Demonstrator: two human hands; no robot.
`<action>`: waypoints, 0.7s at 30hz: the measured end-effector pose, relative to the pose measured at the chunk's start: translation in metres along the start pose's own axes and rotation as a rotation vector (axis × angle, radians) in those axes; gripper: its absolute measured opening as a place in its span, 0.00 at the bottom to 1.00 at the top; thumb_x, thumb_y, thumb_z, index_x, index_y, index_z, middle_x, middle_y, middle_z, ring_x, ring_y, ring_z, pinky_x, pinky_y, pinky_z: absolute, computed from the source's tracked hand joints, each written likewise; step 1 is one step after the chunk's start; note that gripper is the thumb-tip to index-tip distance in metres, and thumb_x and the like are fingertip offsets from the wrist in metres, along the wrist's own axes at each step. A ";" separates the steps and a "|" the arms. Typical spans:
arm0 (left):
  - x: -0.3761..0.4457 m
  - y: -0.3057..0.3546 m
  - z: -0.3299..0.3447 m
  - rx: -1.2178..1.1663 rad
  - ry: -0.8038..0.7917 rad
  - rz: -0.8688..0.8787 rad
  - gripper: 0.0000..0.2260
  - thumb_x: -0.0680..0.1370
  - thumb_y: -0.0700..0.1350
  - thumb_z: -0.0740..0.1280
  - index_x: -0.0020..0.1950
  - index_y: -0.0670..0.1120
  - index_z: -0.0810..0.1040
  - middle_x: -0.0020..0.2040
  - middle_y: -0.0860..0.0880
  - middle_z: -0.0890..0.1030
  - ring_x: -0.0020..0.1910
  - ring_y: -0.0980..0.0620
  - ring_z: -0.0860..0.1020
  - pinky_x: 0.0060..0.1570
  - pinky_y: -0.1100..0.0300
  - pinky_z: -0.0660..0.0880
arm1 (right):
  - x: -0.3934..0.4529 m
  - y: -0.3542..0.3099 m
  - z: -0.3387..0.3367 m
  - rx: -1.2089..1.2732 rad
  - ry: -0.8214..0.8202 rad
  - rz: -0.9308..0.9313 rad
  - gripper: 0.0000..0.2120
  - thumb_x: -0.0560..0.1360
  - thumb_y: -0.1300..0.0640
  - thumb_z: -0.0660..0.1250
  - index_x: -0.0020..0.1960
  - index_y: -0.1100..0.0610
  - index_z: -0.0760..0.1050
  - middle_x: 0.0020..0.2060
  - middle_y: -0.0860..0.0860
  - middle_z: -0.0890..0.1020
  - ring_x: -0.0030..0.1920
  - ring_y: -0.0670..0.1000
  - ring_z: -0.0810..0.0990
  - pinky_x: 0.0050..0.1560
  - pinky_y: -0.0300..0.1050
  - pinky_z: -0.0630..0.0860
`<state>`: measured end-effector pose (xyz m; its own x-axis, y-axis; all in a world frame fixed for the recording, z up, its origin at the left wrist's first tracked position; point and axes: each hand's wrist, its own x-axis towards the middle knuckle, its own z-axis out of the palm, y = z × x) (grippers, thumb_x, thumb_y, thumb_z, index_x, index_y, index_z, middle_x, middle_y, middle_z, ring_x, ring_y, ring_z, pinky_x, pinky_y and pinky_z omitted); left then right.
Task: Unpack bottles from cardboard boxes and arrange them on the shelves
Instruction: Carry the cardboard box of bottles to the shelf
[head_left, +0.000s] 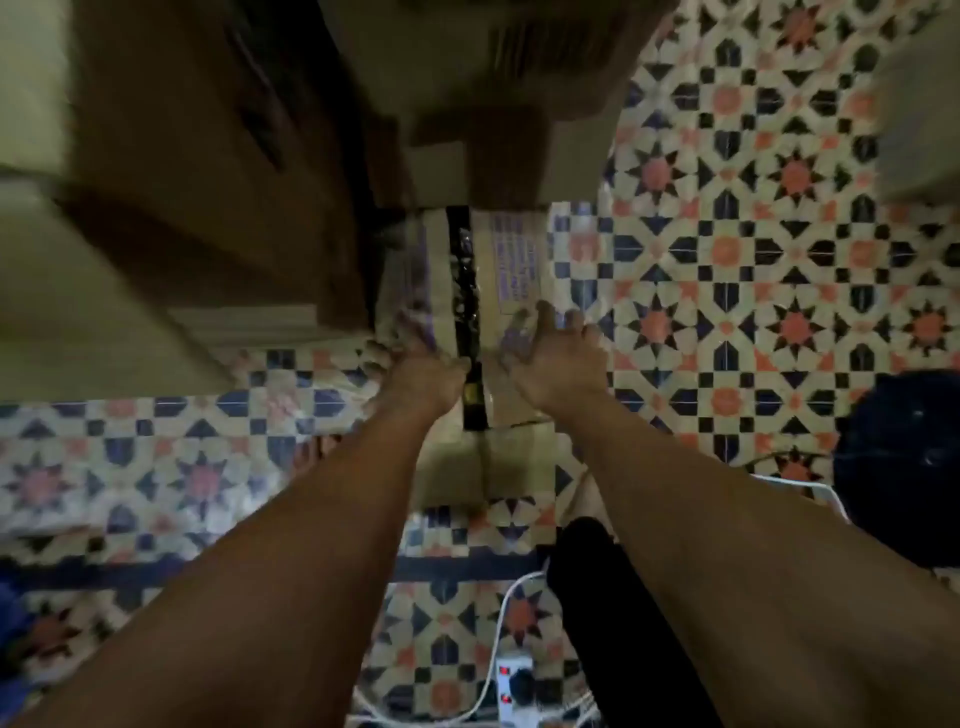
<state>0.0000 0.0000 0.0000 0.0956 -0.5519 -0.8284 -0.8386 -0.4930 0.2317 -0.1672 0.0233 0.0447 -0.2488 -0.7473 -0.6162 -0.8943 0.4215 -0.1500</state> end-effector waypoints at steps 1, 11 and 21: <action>0.013 -0.003 0.011 -0.039 0.022 -0.024 0.54 0.62 0.77 0.59 0.82 0.50 0.55 0.77 0.38 0.66 0.73 0.32 0.67 0.69 0.36 0.68 | 0.011 0.001 0.012 0.037 -0.035 0.017 0.44 0.75 0.29 0.56 0.81 0.51 0.46 0.78 0.63 0.56 0.75 0.69 0.58 0.70 0.66 0.64; 0.028 -0.017 0.048 -0.012 0.465 0.044 0.51 0.67 0.75 0.68 0.81 0.64 0.41 0.77 0.35 0.51 0.75 0.32 0.55 0.66 0.32 0.65 | 0.050 -0.016 0.080 0.240 0.138 0.071 0.58 0.68 0.34 0.73 0.82 0.46 0.38 0.80 0.62 0.41 0.76 0.66 0.53 0.69 0.69 0.65; -0.011 -0.055 0.070 0.110 0.358 0.144 0.50 0.70 0.75 0.65 0.80 0.66 0.36 0.78 0.31 0.48 0.75 0.29 0.55 0.66 0.31 0.66 | -0.016 -0.001 0.105 0.366 0.130 0.216 0.57 0.67 0.36 0.75 0.82 0.44 0.41 0.80 0.57 0.46 0.74 0.65 0.54 0.70 0.66 0.62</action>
<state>0.0074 0.0797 -0.0396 0.1376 -0.8188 -0.5573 -0.9075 -0.3297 0.2602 -0.1234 0.0894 -0.0264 -0.4813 -0.6703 -0.5648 -0.6321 0.7118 -0.3062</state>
